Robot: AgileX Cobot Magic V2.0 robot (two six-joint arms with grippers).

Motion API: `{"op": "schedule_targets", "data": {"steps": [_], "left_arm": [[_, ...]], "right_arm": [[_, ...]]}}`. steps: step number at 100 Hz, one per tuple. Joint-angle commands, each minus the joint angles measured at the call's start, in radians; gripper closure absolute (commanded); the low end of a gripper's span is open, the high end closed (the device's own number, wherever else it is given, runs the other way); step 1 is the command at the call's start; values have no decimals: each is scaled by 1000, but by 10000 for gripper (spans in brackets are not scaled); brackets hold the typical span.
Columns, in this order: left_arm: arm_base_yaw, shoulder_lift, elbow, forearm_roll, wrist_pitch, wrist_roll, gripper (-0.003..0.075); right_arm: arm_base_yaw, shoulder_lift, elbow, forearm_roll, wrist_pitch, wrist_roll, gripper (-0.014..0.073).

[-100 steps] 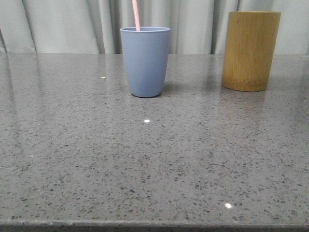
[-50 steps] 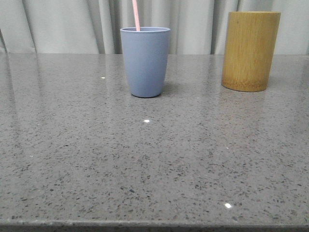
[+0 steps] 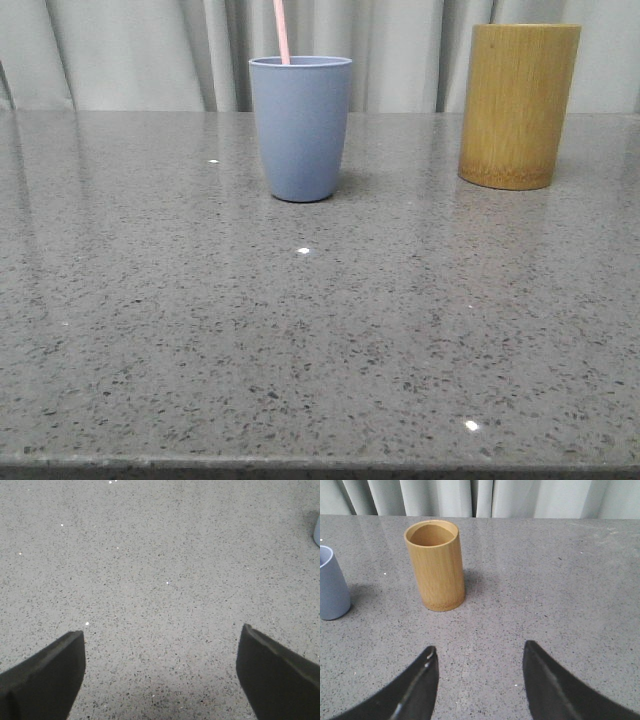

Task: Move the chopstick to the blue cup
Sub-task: 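Lower the chopstick into the blue cup and open the right gripper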

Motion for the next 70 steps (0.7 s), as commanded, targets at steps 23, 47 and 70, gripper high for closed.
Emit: {"op": "schedule_targets", "data": {"steps": [23,47,70], "left_arm": [[5,2,-24,0,-60,-10,192],[5,2,-24,0,-60,-10,512],[5,2,-24,0,-62,-10,739]], "right_arm": [[-5,8,-19,-23,-36,-2,215],[-5,8,-19,-23,-34,-2,506],[-5,8,-19,-23,-33,-2,659]]}}
